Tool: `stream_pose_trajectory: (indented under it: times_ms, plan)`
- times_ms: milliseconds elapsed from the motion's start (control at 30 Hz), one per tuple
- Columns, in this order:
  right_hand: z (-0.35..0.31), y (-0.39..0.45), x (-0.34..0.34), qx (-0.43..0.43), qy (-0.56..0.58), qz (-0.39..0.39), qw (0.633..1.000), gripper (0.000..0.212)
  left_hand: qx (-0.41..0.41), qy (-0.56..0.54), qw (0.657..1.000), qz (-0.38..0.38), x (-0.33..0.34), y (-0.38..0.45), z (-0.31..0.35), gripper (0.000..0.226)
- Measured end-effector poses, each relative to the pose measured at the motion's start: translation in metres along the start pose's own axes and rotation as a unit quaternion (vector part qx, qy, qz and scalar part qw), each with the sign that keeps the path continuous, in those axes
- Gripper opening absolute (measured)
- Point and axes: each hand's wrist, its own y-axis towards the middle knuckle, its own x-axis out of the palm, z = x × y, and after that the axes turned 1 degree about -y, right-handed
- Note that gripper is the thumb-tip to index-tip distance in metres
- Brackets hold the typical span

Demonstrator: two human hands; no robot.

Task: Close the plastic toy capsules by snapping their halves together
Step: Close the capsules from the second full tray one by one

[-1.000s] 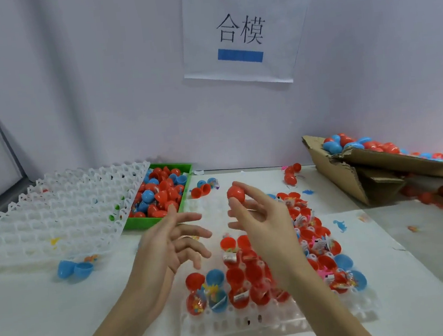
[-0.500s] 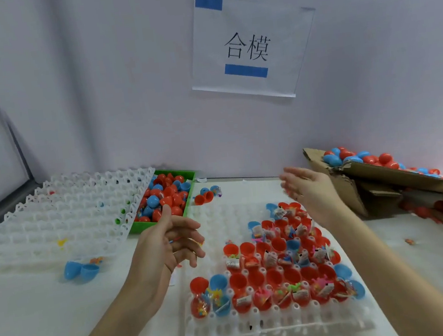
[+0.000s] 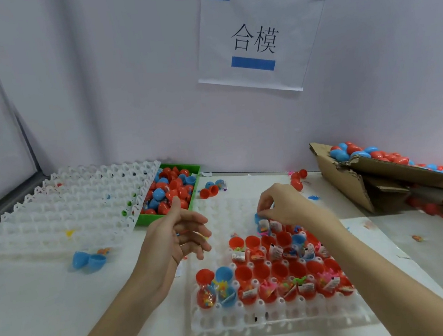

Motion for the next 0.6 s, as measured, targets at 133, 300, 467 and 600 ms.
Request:
stream_pose_trajectory:
  times_ms: [133, 300, 467, 600]
  plan:
    - [-0.002, 0.001, -0.011, 0.027, 0.03, 0.034, 0.999, 0.014, 0.038, 0.05, 0.998, -0.015, 0.003, 0.0, -0.002, 0.051]
    - [-0.02, -0.012, -0.012, 0.02, 0.088, 0.032, 0.995, 0.01, 0.158, 0.311, 0.936, -0.037, 0.006, -0.006, -0.013, 0.032]
    - [-0.045, -0.044, 0.016, 0.021, 0.155, 0.043, 0.987, 0.014, 0.123, 0.292, 0.947, -0.054, 0.015, -0.012, -0.017, 0.025]
    - [-0.059, -0.065, 0.034, 0.041, 0.221, 0.12, 0.967, 0.008, 0.13, 0.318, 0.937, -0.054, 0.016, -0.012, -0.017, 0.016]
